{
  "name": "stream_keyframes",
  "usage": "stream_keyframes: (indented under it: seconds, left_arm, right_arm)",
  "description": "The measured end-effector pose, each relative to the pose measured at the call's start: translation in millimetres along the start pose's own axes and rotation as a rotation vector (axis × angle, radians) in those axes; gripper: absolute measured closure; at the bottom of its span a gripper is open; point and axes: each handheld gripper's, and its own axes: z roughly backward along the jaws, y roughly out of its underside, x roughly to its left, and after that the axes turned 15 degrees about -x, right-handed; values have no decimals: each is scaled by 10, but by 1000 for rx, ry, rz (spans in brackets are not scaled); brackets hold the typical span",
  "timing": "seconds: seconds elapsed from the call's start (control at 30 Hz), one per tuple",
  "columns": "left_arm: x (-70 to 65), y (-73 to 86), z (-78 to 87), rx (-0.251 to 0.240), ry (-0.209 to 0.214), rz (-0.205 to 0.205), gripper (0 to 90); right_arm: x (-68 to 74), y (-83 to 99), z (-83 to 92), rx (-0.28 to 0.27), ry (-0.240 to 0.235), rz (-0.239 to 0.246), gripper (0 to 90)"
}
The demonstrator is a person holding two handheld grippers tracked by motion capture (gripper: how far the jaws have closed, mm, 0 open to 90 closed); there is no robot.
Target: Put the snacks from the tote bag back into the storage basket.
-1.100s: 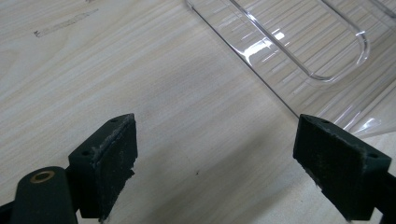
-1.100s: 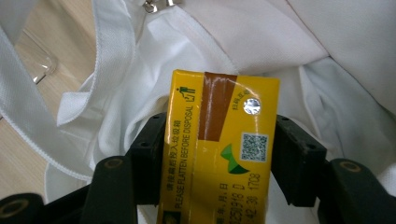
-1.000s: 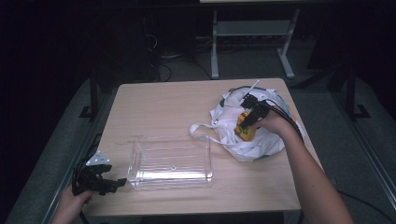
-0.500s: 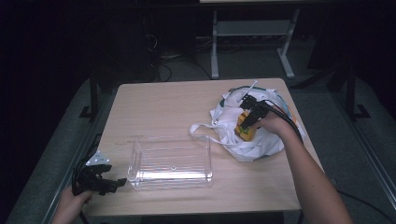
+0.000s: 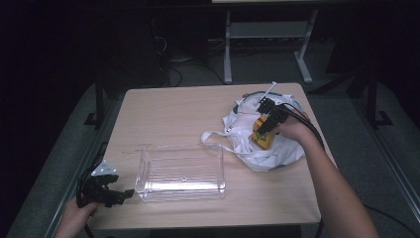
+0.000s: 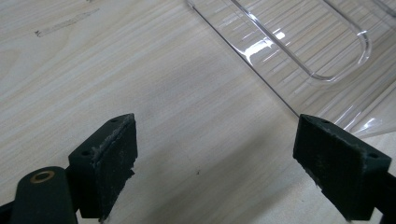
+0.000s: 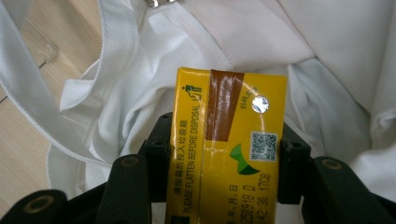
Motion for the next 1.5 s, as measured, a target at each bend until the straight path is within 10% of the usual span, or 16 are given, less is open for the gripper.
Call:
stream_keyframes:
  seconds: [1.5]
  left_arm:
    - [-1,1,-1,-8,-3,3,137]
  right_arm:
    - [264,-304,673,-76,5,101,517]
